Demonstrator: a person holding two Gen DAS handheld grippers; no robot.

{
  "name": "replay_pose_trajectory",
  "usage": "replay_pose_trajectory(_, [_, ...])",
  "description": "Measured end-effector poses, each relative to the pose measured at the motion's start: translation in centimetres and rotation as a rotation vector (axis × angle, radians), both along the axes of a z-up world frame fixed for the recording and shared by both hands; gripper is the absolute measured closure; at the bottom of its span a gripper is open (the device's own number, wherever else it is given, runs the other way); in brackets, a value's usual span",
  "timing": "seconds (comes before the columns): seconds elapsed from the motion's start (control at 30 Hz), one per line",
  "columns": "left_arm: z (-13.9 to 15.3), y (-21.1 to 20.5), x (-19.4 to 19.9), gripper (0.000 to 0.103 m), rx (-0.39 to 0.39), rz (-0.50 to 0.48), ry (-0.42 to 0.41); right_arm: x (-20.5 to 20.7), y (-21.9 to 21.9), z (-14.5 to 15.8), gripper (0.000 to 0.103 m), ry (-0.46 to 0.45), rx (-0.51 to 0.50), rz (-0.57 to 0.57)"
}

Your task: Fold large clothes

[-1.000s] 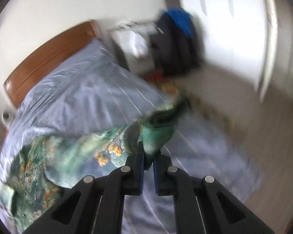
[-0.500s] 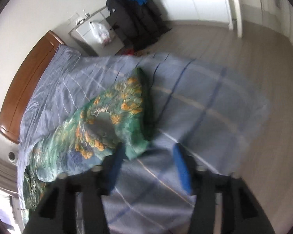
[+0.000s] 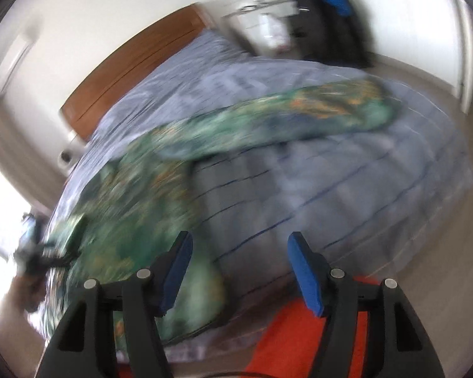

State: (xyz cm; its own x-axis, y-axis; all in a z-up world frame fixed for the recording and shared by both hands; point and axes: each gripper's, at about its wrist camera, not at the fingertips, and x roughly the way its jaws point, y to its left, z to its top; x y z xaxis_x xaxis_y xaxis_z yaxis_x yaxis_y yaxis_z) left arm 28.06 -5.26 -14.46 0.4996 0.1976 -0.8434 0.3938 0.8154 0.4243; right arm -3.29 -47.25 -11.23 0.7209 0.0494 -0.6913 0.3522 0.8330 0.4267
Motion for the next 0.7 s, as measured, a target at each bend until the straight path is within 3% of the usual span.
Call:
replay_pose_trajectory(0.03, [0.4,1.3,0.4,0.09,-0.056,0.034,0.021,0.1,1.1,0.3,0.041,-0.004,-0.019,0.031])
replay_pose_trajectory(0.13, [4.9,7.7,0.9,0.092,-0.267,0.21,-0.041,0.4,4.6,1.2,0.041,-0.016,-0.091,0.13])
replay_pose_trajectory(0.23, [10.4,16.2,0.6,0.092,-0.414,0.38,-0.141,0.5,6.7,1.7,0.041,-0.028,-0.149,0.192])
replay_pose_trajectory(0.33, [14.0,25.1,-0.2,0.092,-0.472,0.553,-0.249,0.8,8.1,1.9,0.041,-0.034,-0.157,0.232])
replay_pose_trajectory(0.4, [15.4,30.9,-1.0,0.092,-0.433,0.677,-0.328,1.1,8.6,1.9,0.041,-0.035,-0.153,0.243])
replay_pose_trajectory(0.5, [14.3,38.3,-1.6,0.093,-0.355,0.853,-0.376,2.1,9.5,1.5,0.041,-0.024,-0.145,0.26])
replay_pose_trajectory(0.57, [11.4,42.5,-1.7,0.094,-0.327,0.962,-0.337,2.6,10.2,1.4,0.041,-0.015,-0.143,0.273])
replay_pose_trajectory(0.7, [4.3,46.6,-1.5,0.094,-0.322,1.079,-0.223,2.9,11.7,1.1,0.041,0.013,-0.158,0.305])
